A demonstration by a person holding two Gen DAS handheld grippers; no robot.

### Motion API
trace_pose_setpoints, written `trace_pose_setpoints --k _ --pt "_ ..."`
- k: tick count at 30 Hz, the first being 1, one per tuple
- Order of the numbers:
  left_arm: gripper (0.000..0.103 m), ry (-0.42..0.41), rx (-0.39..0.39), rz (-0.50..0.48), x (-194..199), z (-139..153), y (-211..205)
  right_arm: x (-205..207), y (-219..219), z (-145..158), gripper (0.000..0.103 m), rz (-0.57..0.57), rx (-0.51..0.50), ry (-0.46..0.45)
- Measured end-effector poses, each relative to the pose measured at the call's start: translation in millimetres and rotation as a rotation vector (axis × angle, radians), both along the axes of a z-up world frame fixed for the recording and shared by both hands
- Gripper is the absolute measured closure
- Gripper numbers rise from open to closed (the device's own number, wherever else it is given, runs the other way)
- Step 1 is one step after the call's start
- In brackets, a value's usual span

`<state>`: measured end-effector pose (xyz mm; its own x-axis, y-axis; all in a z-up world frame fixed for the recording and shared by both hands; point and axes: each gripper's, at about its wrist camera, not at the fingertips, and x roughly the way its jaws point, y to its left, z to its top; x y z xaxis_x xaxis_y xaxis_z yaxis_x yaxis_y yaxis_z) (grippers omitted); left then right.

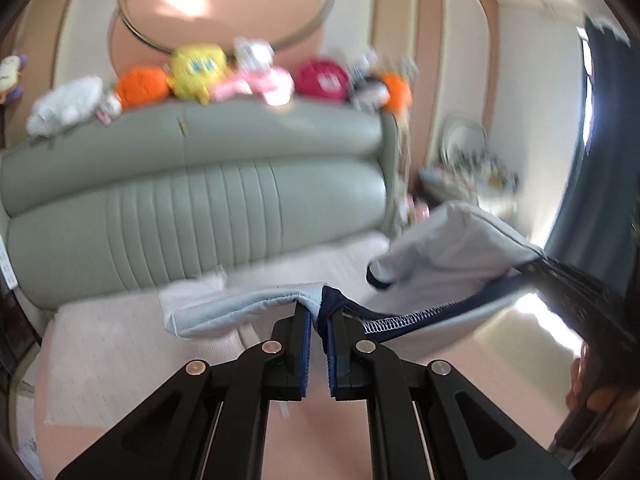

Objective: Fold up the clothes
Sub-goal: 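Lower the hanging shirt onto the sheet with both grippers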

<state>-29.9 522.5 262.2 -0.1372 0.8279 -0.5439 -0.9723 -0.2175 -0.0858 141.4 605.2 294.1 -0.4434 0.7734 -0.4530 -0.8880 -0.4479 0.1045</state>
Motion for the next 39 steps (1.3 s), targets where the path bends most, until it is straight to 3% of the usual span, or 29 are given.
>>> trace_pose_setpoints --k 6,9,11,18,25,34,39 --pt "0.098 -0.074 -0.205 -0.088 52.5 -177.5 -29.5 54.2 -28.4 -179.6 0.098 -0.090 -0.255 -0.024" --pt "0.098 -0.155 -0.268 -0.118 72.1 -241.7 -50.8 75.0 -52.0 -246.7 0.098 -0.128 -0.329 -0.053" --pt "0.098 -0.162 -0.296 -0.132 91.0 -274.7 -68.0 90.7 -69.3 -277.5 0.098 -0.142 -0.366 -0.038" --pt "0.098 -0.168 -0.292 -0.114 128.8 -296.3 -116.6 135.7 -122.1 -332.3 0.098 -0.163 -0.403 -0.030" --pt "0.097 -0.188 -0.350 -0.086 152.4 -331.1 -135.8 170.6 -138.4 -373.6 0.098 -0.190 -0.491 0.042" --pt "0.097 -0.193 -0.391 -0.109 163.5 -365.8 -139.0 177.5 -156.8 -404.4 0.096 -0.197 -0.484 -0.048" --pt "0.097 -0.230 -0.419 -0.118 157.3 -386.3 -133.1 152.7 -168.6 -407.3 0.067 -0.194 -0.303 -0.277"
